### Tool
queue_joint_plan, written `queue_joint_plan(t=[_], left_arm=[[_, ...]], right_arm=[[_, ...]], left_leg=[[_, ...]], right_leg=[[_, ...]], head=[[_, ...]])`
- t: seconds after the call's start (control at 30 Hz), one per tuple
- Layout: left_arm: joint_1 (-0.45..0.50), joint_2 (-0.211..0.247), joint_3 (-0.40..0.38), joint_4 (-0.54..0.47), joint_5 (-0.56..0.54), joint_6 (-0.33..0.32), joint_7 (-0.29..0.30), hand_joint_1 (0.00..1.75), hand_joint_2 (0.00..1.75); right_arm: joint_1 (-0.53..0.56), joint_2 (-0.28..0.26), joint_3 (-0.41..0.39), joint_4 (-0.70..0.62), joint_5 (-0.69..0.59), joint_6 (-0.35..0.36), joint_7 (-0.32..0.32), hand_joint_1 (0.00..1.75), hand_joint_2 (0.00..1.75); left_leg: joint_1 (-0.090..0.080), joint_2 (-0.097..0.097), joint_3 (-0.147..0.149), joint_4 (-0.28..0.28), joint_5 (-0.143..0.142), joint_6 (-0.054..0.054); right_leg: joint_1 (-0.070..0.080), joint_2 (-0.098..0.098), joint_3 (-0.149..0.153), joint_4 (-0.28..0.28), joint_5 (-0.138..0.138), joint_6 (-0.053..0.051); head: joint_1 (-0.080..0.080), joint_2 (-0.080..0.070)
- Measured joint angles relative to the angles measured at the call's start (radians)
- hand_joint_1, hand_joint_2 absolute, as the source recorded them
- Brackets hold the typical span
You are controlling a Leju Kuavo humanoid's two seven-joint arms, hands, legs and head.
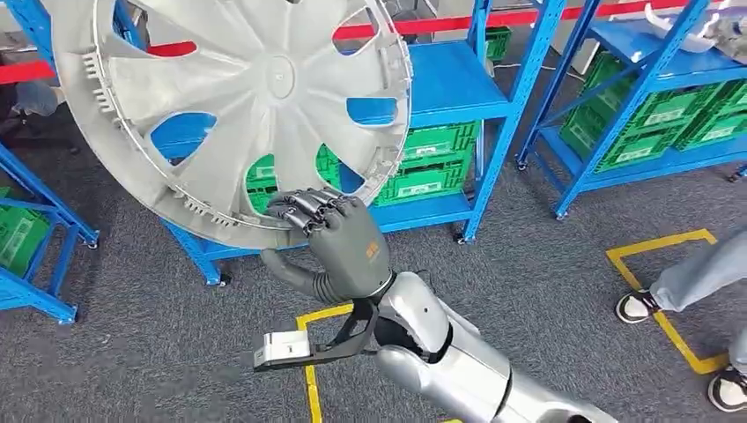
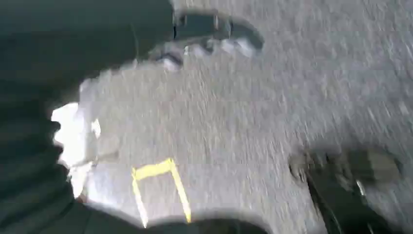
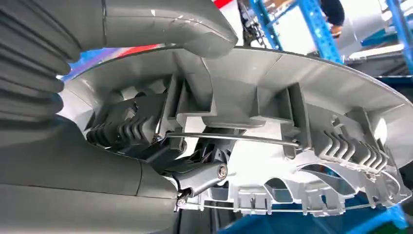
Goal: Take the parts from the cabinet and place them on the table.
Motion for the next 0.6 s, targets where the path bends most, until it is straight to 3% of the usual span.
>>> queue_joint_plan(t=[0.03, 0.07, 0.1, 0.13, 0.17, 0.2, 0.23, 0.27, 0.3, 0.33, 0.4, 0.43, 0.47, 0.5, 0.57, 0.6], left_arm=[[-0.001, 0.002, 0.000, -0.001, -0.002, -0.003, -0.003, 0.00, 1.75], [-0.002, 0.002, 0.000, -0.001, -0.004, -0.005, -0.007, 0.00, 1.75], [-0.001, 0.002, 0.000, -0.001, -0.005, -0.008, -0.008, 0.00, 1.75], [0.000, 0.003, 0.000, -0.001, -0.006, -0.010, -0.008, 0.00, 1.75], [0.002, 0.003, 0.000, 0.000, -0.008, -0.010, -0.008, 0.00, 1.75], [0.004, 0.003, 0.000, 0.000, -0.010, -0.010, -0.008, 0.00, 1.75], [0.004, 0.003, 0.000, 0.000, -0.010, -0.010, -0.008, 0.00, 1.75], [0.003, 0.003, 0.000, 0.000, -0.010, -0.010, -0.008, 0.00, 1.75], [0.004, 0.000, 0.000, 0.000, -0.010, -0.010, -0.008, 0.00, 1.75], [0.004, 0.000, 0.000, 0.000, -0.010, -0.010, -0.008, 0.00, 1.75], [0.004, 0.002, 0.000, 0.000, -0.009, -0.010, -0.008, 0.00, 1.75], [0.008, 0.002, 0.000, 0.001, -0.007, -0.010, -0.008, 0.00, 1.75], [0.010, 0.005, 0.000, 0.002, -0.003, -0.009, -0.008, 0.00, 1.75], [0.013, 0.005, 0.000, 0.002, -0.003, -0.008, -0.008, 0.00, 1.75], [0.018, 0.005, 0.000, 0.002, -0.002, -0.008, -0.010, 0.00, 1.75], [0.018, 0.005, 0.000, 0.002, -0.002, -0.006, -0.011, 0.00, 1.75]], right_arm=[[0.002, 0.000, 0.000, 0.000, 0.000, -0.002, 0.001, 1.75, 1.75], [0.007, -0.001, -0.001, 0.000, -0.001, -0.005, 0.003, 1.75, 1.75], [0.015, -0.002, -0.002, 0.000, -0.005, -0.012, -0.001, 1.75, 1.75], [0.021, -0.004, -0.002, 0.000, -0.011, -0.020, -0.006, 1.75, 1.75], [0.025, -0.007, -0.002, 0.000, -0.019, -0.028, -0.009, 1.75, 1.75], [0.026, -0.009, -0.003, 0.000, -0.024, -0.035, -0.010, 1.75, 1.75], [0.025, -0.010, -0.005, 0.000, -0.029, -0.039, -0.009, 1.75, 1.75], [0.024, -0.010, -0.006, 0.000, -0.030, -0.040, -0.009, 1.75, 1.75], [0.024, -0.010, -0.006, -0.001, -0.030, -0.041, -0.010, 1.75, 1.75], [0.024, -0.010, -0.006, -0.002, -0.030, -0.042, -0.012, 1.75, 1.75], [0.022, -0.010, -0.006, -0.002, -0.032, -0.043, -0.013, 1.75, 1.75], [0.022, -0.010, -0.006, -0.002, -0.034, -0.044, -0.013, 1.75, 1.75], [0.019, -0.010, -0.006, -0.001, -0.037, -0.043, -0.013, 1.75, 1.75], [0.017, -0.010, -0.006, -0.001, -0.040, -0.042, -0.011, 1.75, 1.75], [0.015, -0.010, -0.007, 0.001, -0.042, -0.042, -0.005, 1.75, 1.75], [0.016, -0.010, -0.007, 0.002, -0.042, -0.042, -0.005, 1.75, 1.75]], left_leg=[[0.000, 0.001, -0.017, 0.000, 0.013, 0.003], [-0.002, 0.001, -0.036, 0.001, 0.028, 0.004], [-0.003, 0.001, -0.053, 0.003, 0.040, 0.005], [-0.004, 0.001, -0.070, 0.005, 0.053, 0.004], [-0.005, 0.001, -0.087, 0.008, 0.064, 0.003], [-0.006, 0.001, -0.104, 0.012, 0.074, 0.001], [-0.007, 0.001, -0.119, 0.015, 0.083, -0.002], [-0.007, 0.001, -0.126, 0.018, 0.093, -0.004], [-0.011, 0.000, -0.133, 0.020, 0.100, -0.011], [-0.009, 0.001, -0.132, 0.018, 0.109, -0.016], [-0.004, 0.002, -0.133, 0.007, 0.132, -0.029], [-0.009, 0.001, -0.136, 0.001, 0.144, -0.037], [-0.004, -0.003, -0.144, 0.015, 0.117, -0.040], [-0.004, -0.004, -0.155, 0.049, 0.058, -0.046], [-0.002, -0.004, -0.187, 0.183, -0.060, -0.057], [-0.002, -0.004, -0.200, 0.257, -0.091, -0.060]], right_leg=[[0.000, 0.000, -0.019, 0.074, -0.073, 0.004], [0.000, 0.000, -0.037, 0.162, -0.129, 0.007], [0.001, 0.001, -0.046, 0.231, -0.150, 0.007], [0.001, 0.002, -0.043, 0.273, -0.136, 0.006], [0.002, 0.002, -0.023, 0.272, -0.102, 0.003], [0.004, 0.003, 0.020, 0.229, -0.065, -0.003], [0.007, 0.004, 0.085, 0.153, -0.045, -0.012], [0.013, 0.005, 0.163, 0.056, -0.059, -0.024], [0.020, 0.005, 0.231, -0.044, -0.108, -0.035], [0.019, 0.003, 0.244, -0.071, -0.115, -0.030], [0.026, 0.006, 0.229, -0.069, -0.100, -0.038], [0.020, 0.005, 0.222, -0.077, -0.086, -0.046], [0.014, -0.003, 0.212, -0.083, -0.070, -0.052], [0.012, -0.001, 0.198, -0.083, -0.058, -0.059], [0.013, -0.001, 0.166, -0.081, -0.034, -0.064], [0.013, -0.002, 0.152, -0.079, -0.020, -0.064]], head=[[0.000, 0.000], [0.000, 0.000], [0.000, 0.000], [0.000, 0.000], [0.000, 0.000], [0.000, 0.000], [0.001, 0.000], [0.001, 0.000], [0.000, 0.000], [-0.002, 0.000], [0.005, 0.000], [0.005, 0.000], [0.006, 0.000], [0.001, 0.000], [-0.002, 0.000], [-0.003, 0.000]])
